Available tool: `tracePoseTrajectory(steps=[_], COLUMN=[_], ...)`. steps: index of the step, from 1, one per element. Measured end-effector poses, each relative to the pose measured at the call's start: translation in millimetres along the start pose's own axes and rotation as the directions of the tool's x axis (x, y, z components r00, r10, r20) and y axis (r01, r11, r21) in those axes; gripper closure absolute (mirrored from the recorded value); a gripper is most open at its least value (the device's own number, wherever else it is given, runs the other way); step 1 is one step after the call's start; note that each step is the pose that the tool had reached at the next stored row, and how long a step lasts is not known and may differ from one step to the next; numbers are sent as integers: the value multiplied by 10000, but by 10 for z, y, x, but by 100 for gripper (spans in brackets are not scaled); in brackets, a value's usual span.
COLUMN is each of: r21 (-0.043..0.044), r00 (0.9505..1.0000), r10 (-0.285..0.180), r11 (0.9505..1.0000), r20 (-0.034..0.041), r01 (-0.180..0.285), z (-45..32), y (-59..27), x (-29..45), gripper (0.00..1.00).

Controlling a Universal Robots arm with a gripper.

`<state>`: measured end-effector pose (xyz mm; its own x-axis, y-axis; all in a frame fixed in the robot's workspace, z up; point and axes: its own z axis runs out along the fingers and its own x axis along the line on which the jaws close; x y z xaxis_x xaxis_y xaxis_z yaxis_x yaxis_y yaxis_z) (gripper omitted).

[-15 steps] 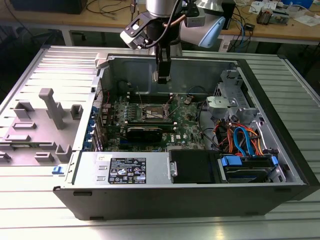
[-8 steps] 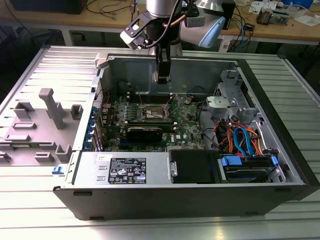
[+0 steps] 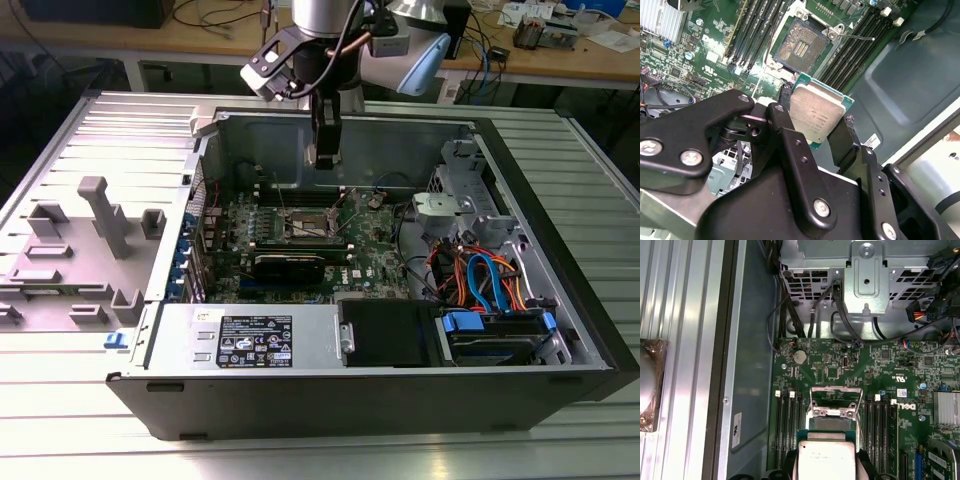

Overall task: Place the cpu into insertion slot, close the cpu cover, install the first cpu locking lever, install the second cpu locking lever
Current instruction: 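Place the cpu into insertion slot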

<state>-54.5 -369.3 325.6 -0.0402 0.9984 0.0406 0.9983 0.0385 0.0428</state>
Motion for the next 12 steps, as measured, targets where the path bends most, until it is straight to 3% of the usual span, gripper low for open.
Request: tracePoseTrajectory(steps=[9, 12], r21=[11, 12], r00=[10000, 10000], r10=[75, 76], r11=[10000, 10000], r20=[4, 4], r01=[-75, -76], z=[169, 181], y=[-8, -8], x=[-7, -7], gripper=[45, 45])
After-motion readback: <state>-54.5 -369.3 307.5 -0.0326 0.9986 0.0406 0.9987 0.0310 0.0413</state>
